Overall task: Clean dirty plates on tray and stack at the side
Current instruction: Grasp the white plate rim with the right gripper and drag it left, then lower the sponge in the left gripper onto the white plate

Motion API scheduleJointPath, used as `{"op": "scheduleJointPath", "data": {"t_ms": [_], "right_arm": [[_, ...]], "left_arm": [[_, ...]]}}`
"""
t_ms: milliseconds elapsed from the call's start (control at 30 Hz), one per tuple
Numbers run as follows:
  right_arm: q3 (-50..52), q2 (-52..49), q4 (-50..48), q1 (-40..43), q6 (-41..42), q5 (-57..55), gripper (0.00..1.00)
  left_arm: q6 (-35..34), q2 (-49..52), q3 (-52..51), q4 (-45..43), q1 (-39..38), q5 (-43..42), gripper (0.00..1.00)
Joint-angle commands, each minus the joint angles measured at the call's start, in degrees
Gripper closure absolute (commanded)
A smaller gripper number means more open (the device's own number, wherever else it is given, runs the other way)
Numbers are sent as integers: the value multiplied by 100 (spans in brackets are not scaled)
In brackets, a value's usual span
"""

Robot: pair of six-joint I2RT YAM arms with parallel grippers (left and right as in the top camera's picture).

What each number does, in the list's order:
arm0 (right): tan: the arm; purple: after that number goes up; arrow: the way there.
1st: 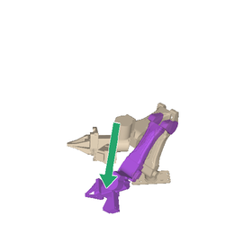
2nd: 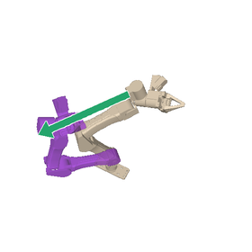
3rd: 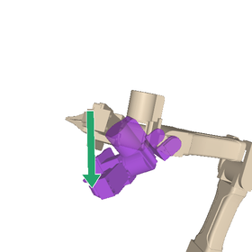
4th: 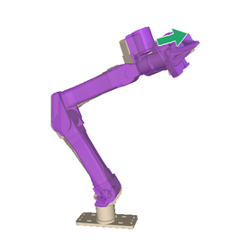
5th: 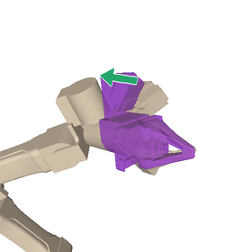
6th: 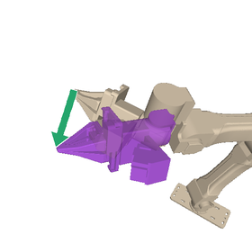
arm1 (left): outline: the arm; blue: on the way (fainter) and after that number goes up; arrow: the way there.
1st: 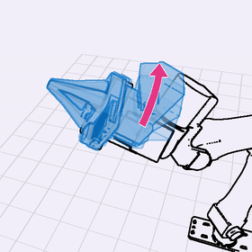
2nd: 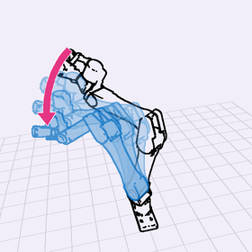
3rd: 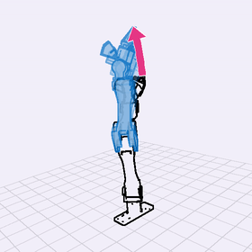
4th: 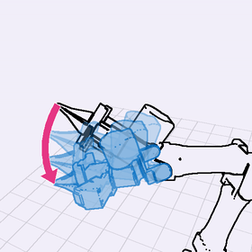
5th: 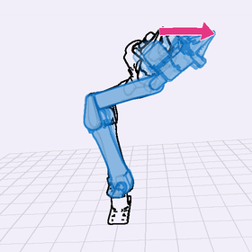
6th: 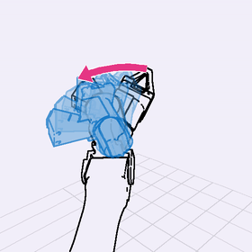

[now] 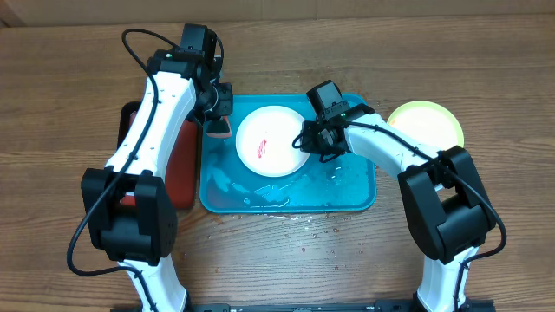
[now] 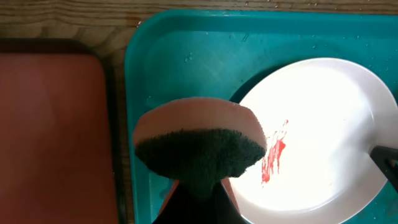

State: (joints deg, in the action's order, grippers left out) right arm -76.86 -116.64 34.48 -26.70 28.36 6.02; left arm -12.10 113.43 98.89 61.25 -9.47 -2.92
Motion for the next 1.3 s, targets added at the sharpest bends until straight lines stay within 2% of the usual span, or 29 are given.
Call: {"op": "scheduleJointPath", "data": {"t_ms": [0, 100, 267, 867, 1267], "right_arm": [[72, -83, 304, -9, 426, 9, 96], [72, -83, 494, -37, 780, 11, 96], [72, -83, 549, -149, 903, 50, 96], [72, -83, 531, -247, 896, 48, 96], [72, -83, 507, -520, 898, 48, 96]], "left_arm": [[-98, -28, 50, -26, -114, -120, 96], [-98, -28, 31, -61, -208, -118, 96], [-98, -28, -125, -280, -411, -118, 96], [-44, -28, -1169, -1270, -791, -118, 96], [33, -28, -1578, -1355, -791, -116, 96]]}}
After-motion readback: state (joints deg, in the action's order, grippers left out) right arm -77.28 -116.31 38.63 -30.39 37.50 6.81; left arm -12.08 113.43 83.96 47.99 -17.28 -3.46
